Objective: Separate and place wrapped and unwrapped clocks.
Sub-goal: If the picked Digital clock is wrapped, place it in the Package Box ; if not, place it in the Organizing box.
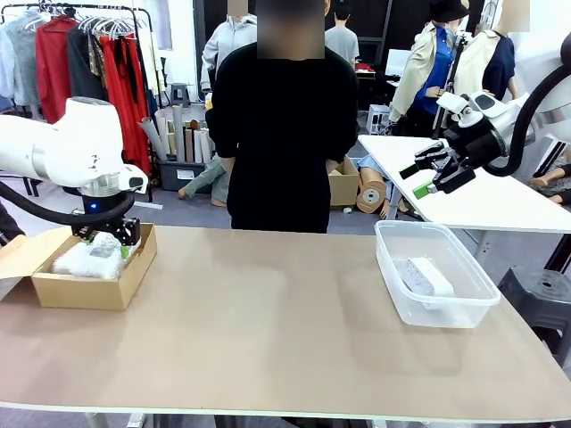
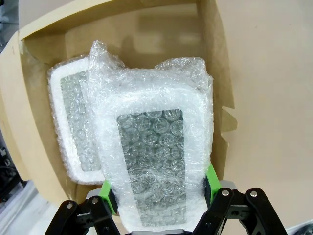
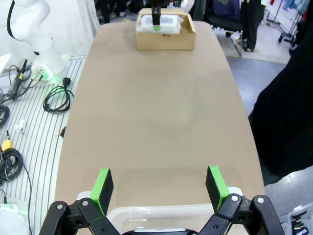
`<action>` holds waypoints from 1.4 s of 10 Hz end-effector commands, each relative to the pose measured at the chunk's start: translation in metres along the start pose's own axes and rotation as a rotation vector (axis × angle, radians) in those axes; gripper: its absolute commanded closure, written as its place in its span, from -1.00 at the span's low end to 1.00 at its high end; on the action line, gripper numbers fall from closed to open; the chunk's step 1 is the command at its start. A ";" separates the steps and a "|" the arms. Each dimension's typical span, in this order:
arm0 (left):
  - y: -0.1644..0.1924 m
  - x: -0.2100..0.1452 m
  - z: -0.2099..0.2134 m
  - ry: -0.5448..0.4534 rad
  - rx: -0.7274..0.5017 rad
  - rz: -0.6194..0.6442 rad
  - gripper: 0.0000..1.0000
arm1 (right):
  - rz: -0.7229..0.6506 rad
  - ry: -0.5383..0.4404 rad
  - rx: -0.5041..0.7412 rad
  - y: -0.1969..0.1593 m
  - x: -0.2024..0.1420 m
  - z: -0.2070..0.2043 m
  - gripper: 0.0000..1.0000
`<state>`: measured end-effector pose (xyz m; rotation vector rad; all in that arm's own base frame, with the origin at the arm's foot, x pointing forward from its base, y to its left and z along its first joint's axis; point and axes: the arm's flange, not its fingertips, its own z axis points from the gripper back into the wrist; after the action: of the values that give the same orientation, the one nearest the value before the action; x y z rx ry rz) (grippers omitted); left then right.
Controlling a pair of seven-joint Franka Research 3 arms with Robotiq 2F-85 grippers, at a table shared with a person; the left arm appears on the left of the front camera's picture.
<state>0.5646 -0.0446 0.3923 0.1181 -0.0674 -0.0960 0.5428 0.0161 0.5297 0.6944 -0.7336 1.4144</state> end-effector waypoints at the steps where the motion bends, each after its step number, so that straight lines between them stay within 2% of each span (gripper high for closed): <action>1: -0.003 0.004 -0.002 -0.010 -0.005 0.017 1.00 | 0.005 0.001 -0.003 0.001 0.003 0.001 -1.00; 8: -0.006 0.011 -0.027 0.031 -0.061 0.061 1.00 | 0.005 0.001 -0.003 0.001 0.003 0.001 -1.00; 14: -0.004 0.008 -0.034 0.049 -0.059 0.088 1.00 | 0.005 0.001 -0.003 0.001 0.003 0.001 -1.00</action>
<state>0.5726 -0.0465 0.3561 0.0649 -0.0164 -0.0325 0.5428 0.0161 0.5297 0.6944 -0.7336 1.4144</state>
